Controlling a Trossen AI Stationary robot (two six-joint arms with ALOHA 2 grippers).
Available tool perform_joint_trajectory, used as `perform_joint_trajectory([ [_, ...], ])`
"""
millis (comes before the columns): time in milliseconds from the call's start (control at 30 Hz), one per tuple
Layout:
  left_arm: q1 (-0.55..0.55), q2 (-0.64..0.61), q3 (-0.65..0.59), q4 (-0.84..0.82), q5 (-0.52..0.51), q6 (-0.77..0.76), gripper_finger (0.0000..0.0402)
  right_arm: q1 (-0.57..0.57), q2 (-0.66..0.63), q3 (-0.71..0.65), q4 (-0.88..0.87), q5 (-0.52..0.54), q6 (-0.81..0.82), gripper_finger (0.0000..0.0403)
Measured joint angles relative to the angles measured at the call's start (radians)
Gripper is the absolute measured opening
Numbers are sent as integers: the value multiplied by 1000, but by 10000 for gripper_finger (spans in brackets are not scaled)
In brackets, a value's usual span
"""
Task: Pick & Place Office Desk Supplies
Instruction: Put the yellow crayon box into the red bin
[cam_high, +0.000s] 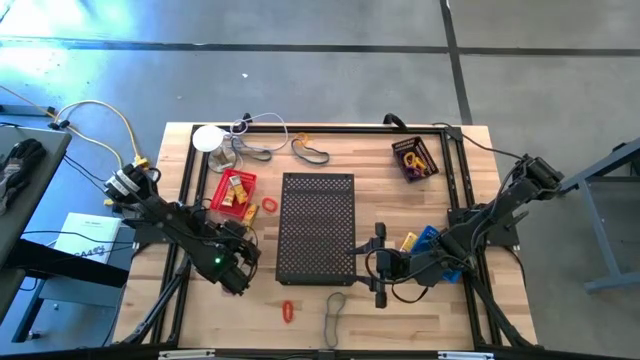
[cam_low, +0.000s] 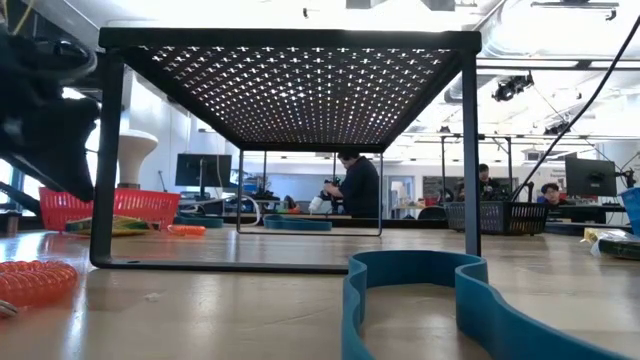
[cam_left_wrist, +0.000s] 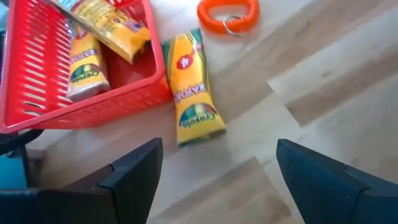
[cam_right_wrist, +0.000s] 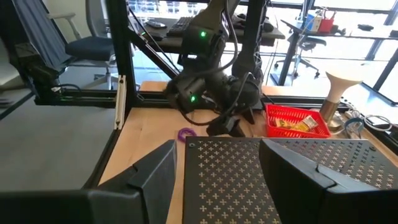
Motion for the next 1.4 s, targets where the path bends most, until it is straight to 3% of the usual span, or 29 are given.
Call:
perform_joint_trajectory([
  [400,5,207,-3,3,-44,-144,306,0,0,0,-4,-48,-2,217],
  [833,69,254,-3,74,-52,-182,298,-1,0,0,-4,-48,-3,217],
  [1400,76,254,-2,104,-31,-234,159,-1,0,0,-5,-49,-3,217],
])
